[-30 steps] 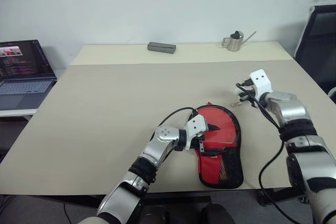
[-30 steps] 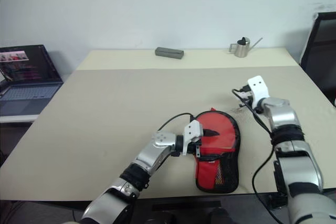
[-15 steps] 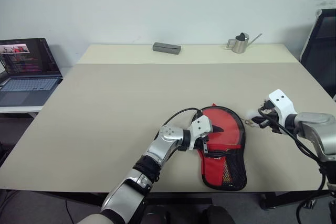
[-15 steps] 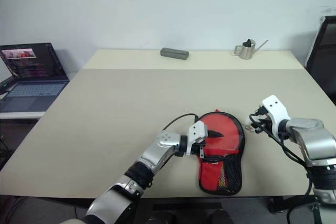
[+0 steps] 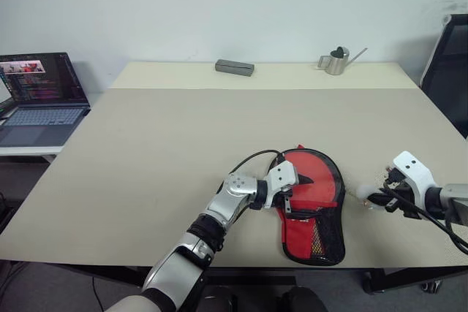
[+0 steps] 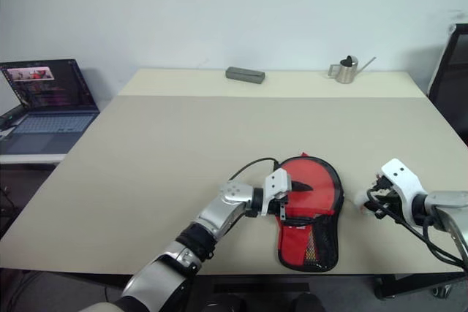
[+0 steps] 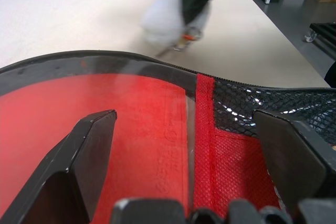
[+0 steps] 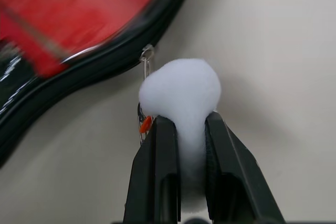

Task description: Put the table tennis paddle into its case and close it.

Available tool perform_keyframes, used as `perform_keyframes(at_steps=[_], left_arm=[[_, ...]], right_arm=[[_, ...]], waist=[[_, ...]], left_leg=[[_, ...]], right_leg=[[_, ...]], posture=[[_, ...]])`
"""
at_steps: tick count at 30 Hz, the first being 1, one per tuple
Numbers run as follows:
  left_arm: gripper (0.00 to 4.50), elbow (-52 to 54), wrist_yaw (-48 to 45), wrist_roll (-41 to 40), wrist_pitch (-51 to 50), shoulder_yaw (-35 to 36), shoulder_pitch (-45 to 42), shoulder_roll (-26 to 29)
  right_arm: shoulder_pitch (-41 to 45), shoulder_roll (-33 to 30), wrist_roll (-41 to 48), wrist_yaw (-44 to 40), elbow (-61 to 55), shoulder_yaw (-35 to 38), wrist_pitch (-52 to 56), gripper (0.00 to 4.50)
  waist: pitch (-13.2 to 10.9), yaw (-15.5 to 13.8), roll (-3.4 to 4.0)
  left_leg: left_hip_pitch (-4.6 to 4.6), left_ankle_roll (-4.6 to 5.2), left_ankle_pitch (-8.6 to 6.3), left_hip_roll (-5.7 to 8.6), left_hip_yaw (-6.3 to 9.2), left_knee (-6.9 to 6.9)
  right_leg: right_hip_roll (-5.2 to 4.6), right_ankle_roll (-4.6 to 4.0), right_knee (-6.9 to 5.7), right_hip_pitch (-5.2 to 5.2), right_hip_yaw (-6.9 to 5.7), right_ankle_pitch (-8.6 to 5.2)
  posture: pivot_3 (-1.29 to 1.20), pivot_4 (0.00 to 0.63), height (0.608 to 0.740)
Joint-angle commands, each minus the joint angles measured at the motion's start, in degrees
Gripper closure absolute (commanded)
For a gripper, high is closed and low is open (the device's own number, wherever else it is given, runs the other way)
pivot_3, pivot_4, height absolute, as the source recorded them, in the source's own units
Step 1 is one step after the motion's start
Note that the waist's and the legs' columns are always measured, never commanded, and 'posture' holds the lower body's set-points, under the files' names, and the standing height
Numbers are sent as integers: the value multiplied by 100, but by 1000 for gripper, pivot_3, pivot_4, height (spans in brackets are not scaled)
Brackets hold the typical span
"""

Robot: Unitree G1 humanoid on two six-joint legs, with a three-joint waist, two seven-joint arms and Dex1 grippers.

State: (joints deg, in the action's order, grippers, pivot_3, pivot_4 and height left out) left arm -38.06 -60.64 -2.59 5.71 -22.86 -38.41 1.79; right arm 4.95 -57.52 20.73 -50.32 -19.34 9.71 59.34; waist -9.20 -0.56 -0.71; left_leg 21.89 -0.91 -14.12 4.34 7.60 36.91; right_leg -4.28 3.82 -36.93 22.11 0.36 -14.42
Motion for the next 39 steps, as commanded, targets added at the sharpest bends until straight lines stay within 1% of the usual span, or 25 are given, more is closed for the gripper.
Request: perform_keyframes(at_steps=[1, 10, 17, 26, 33, 39], left_arm=[[0, -403, 78, 401, -107, -202, 115, 125], [0, -455, 122, 420, -129, -253, 68, 84], [0, -464, 119, 422, -113, -293, 61, 71], [0, -465, 143, 425, -106, -324, 78, 47], [0, -484, 173, 426, -115, -322, 63, 20], [0, -502, 182, 428, -115, -310, 53, 32]], right_arm=[[-279, -240, 205, -180, -342, 272, 42, 4311], [-1185, -606, 736, -754, -955, 634, -133, 4313], [-2141, -860, 1021, -1292, -1418, 1242, -310, 4313], [-3172, -855, 1217, -1725, -2164, 1867, -329, 4313], [-3654, -731, 1353, -1719, -2807, 1805, -408, 4314], [-3490, -680, 1187, -1359, -2713, 1517, -587, 4314]], waist=[[-2, -5, -5], [-12, -92, -23], [-16, -103, -35], [-14, -100, -39], [-15, -113, -40], [-14, -111, -41]], left_leg=[[0, 0, 0, 0, 0, 0], [3, 1, -2, 0, 5, -1], [5, 15, -12, 6, 3, 1], [2, 16, -14, 5, 0, 3], [3, 17, -17, 8, 3, 3], [1, 18, -19, 7, 3, 2]], right_leg=[[0, 1, 1, -1, 0, 0], [-1, 7, 6, -4, -8, -5], [-9, 18, 11, -7, -10, -13], [-10, 22, 13, -13, -9, -15], [-14, 30, 19, -17, -13, -20], [-15, 30, 20, -19, -15, -21]], posture=[[0, 150, 740], [0, 150, 740], [0, 150, 740], [0, 150, 740], [0, 150, 740], [0, 150, 740]])
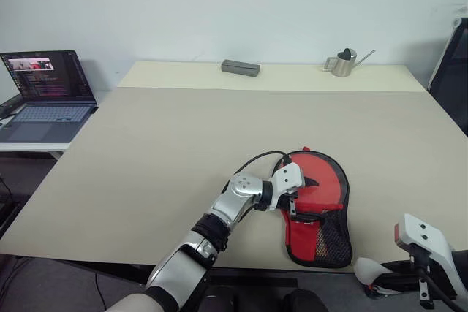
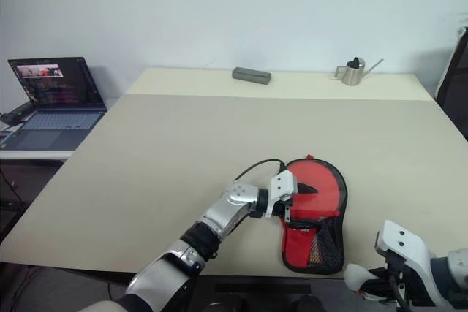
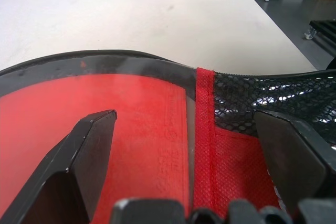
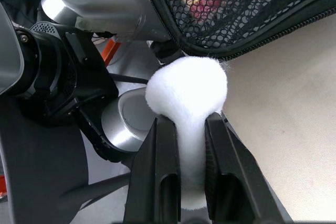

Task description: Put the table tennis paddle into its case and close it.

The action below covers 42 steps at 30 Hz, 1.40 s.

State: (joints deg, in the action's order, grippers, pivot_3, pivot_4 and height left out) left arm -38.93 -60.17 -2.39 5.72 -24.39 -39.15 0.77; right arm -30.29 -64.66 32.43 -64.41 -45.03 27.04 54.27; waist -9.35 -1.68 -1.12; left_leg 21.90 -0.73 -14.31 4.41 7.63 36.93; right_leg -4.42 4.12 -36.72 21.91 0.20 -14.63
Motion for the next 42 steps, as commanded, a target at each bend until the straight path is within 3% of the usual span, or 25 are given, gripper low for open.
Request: perform_keyframes(at_steps=[1, 5, 6, 13, 17, 22, 27, 32, 37, 42], left_arm=[[0, -415, 136, 408, -116, -157, 127, 133], [0, -398, 154, 411, -122, -152, 142, 139], [0, -393, 155, 411, -124, -153, 146, 140], [0, -421, 164, 409, -113, -159, 136, 113], [0, -470, 184, 400, -99, -155, 94, 66], [0, -508, 192, 356, -74, -107, 47, 16], [0, 9, 4, 6, -245, 125, 56, 21], [0, 1382, -193, -484, -747, 482, 70, 300], [0, 2897, 262, -922, -1194, 1105, 137, 607], [0, 3980, 709, -1062, -1683, 1713, 738, 1309]], right_arm=[[79, 30, -15, 122, -113, -268, -96, 4315], [69, -16, 107, -122, 1, -225, -219, 4317], [24, -36, 70, -173, 25, -202, -282, 3593], [10, -153, 186, -571, 276, 259, -283, 1378], [411, -110, 758, -761, 419, 713, 31, 19], [1403, -134, 1272, -438, 873, 769, 351, 19], [2169, -266, 1179, -258, 1348, 347, 222, 19], [2814, -130, 916, -133, 1870, -234, -307, 19], [3793, 294, 478, 60, 2834, -971, -980, 19], [4960, 880, 95, 71, 4314, -1482, -1688, 19]], waist=[[0, 1, 0], [0, 2, 0], [0, 2, 0], [0, 17, -2], [0, 19, -2], [-1, 16, -3], [-2, 17, -3], [-14, 71, 12], [-42, 74, -2], [-45, 129, -4]], left_leg=[[0, 0, 0, 0, 0, 0], [-2, 0, 0, 0, -1, 0], [-2, 0, 0, 0, 0, 0], [-11, 0, 0, 0, -2, 3], [-15, 0, 0, -2, -2, 5], [-17, -1, -1, -2, 1, 6], [-14, 0, 0, 3, 9, 5], [23, 1, 0, 3, -1, -2], [47, -1, 1, 3, 3, 0], [44, -2, 0, 9, -4, -1]], right_leg=[[0, 0, 0, 0, -1, 0], [0, 0, 0, -2, 0, 0], [0, 0, 0, -3, 0, 0], [0, 0, 0, -15, 0, 0], [0, 1, -1, -27, -1, 0], [-4, 0, 5, -45, -11, 0], [-18, 0, 10, -36, -29, -1], [-18, -7, -4, 21, -21, -4], [-17, -10, -11, 44, -18, -4], [-20, -12, -8, 44, -7, -3]], posture=[[0, 150, 740], [0, 150, 740], [0, 150, 740], [0, 150, 740], [0, 150, 740], [0, 150, 740], [0, 150, 740], [0, 150, 740], [0, 150, 740], [0, 150, 740]])
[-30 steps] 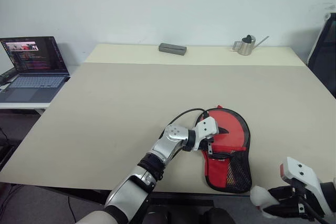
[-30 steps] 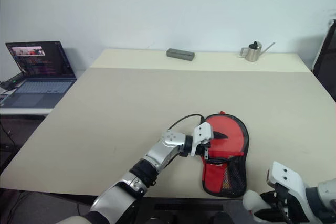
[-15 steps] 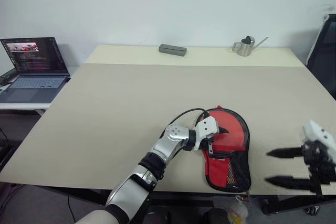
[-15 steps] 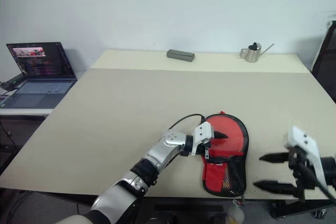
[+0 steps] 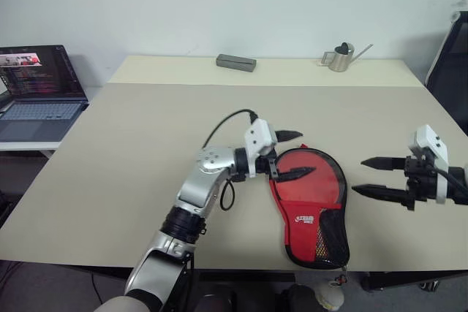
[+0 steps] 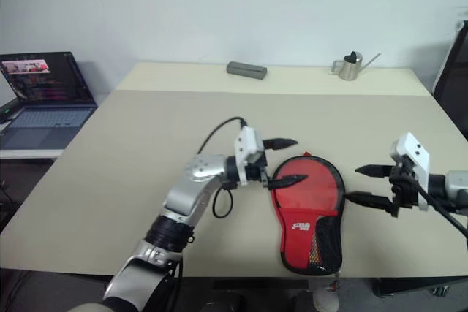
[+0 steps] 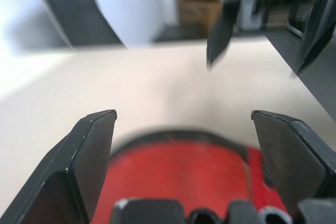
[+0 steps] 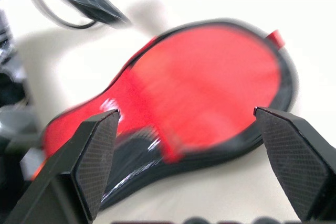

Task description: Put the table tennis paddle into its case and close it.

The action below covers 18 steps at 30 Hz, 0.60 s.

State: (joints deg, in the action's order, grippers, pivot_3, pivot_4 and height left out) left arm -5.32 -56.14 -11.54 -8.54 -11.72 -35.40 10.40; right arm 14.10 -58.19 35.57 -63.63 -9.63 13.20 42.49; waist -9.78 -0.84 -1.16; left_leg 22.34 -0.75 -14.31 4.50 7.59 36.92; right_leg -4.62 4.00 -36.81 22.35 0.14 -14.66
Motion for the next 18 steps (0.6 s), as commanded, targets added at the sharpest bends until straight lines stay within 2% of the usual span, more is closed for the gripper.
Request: perform_keyframes(at_steps=[1, 7, 11, 13, 18], left_arm=[[0, 772, 454, -160, -365, 602, 524, 489], [0, 1395, 1188, -259, -574, 1696, 1600, 1343], [0, 1691, 1477, -378, -789, 2040, 1891, 1576], [0, 1821, 1360, -560, -807, 2354, 2212, 1818], [0, 1825, 1539, -657, -840, 2566, 2509, 1999]], right_arm=[[783, 354, -345, 21, 1162, -165, -685, 19], [2153, 950, -1312, 129, 3469, -649, -2010, 19], [3022, 1139, -1860, 32, 5119, -813, -3043, 19], [3318, 1318, -2038, 39, 5494, -908, -3361, 19], [3770, 1571, -2374, -95, 6081, -1085, -3792, 19]], waist=[[-4, 58, 4], [-50, 99, 6], [-66, 67, 9], [-71, 87, 10], [-72, 106, 13]], left_leg=[[-9, -1, 0, -3, -6, -4], [-30, -2, -2, -11, -20, -13], [-25, -9, -5, -7, -20, -11], [-23, -10, -5, -4, -23, -10], [-27, -28, -10, -17, -30, -17]], right_leg=[[2, -10, -2, 0, 11, 4], [17, -39, -8, 0, 32, 14], [13, -40, -6, 2, 32, 15], [10, -40, -5, 4, 34, 15], [20, -48, -6, 14, 46, 11]], posture=[[0, 150, 740], [0, 150, 740], [0, 150, 740], [0, 150, 740], [0, 150, 740]])
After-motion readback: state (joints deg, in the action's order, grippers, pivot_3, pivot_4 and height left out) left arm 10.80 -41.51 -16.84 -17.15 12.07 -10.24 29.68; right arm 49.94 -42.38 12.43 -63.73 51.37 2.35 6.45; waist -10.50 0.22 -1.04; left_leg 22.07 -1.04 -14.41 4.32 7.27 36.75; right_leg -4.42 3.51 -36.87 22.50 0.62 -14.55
